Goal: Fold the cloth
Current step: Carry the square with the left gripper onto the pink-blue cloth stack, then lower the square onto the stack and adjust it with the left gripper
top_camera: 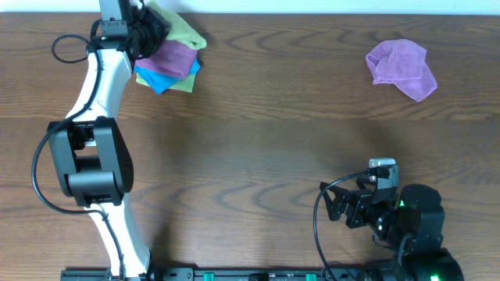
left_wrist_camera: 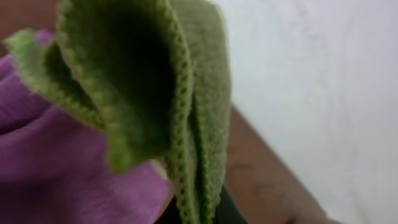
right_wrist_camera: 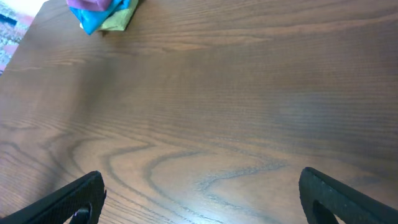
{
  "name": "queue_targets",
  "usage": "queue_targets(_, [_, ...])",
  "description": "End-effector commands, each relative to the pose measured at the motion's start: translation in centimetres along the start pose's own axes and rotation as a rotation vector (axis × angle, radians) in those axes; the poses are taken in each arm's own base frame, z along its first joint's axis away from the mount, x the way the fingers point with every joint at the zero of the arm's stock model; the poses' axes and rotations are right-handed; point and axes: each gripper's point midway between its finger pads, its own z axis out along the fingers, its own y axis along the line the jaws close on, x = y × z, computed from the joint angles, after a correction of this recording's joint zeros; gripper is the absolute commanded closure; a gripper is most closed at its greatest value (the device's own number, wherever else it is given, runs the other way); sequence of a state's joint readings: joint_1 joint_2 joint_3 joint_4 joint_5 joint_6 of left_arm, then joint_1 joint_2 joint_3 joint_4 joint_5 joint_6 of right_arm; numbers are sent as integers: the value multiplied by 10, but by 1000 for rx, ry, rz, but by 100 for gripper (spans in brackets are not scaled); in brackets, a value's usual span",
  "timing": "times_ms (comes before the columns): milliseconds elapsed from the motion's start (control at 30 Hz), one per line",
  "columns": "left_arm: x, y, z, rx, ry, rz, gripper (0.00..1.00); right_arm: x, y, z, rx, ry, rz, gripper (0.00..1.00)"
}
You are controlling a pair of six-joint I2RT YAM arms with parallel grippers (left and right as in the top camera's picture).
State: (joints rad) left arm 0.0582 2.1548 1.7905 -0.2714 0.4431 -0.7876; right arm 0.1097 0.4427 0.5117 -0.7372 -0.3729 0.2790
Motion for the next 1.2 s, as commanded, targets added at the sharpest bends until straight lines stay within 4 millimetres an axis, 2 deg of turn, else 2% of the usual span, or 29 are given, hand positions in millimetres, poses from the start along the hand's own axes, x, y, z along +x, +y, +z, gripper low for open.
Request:
queue_targets(0, [-5,7,-1,-42,-13,71,94,1,-2,0,7,-3,16,1])
queue_targets(400, [13,42,-6,-189,65,143,95,1,-2,0,6,-3,16,1])
queue_targets(633, [14,67,-13,-313,67,194,94,1,-2,0,7,-3,16,1])
queue_targets(800, [13,74,-15,-347,64,216,93,1,-2,0,7,-3,16,1])
queue_targets(867, [13,74,-15,-347,66,230,85,1,-2,0,7,-3,16,1])
queue_targets(967, [14,74,-15,-347,72,252,81,1,-2,0,7,-3,16,1])
queue_targets(1167, [12,79,-17,-376,74,286,67,1,-2,0,6,-3,16,1])
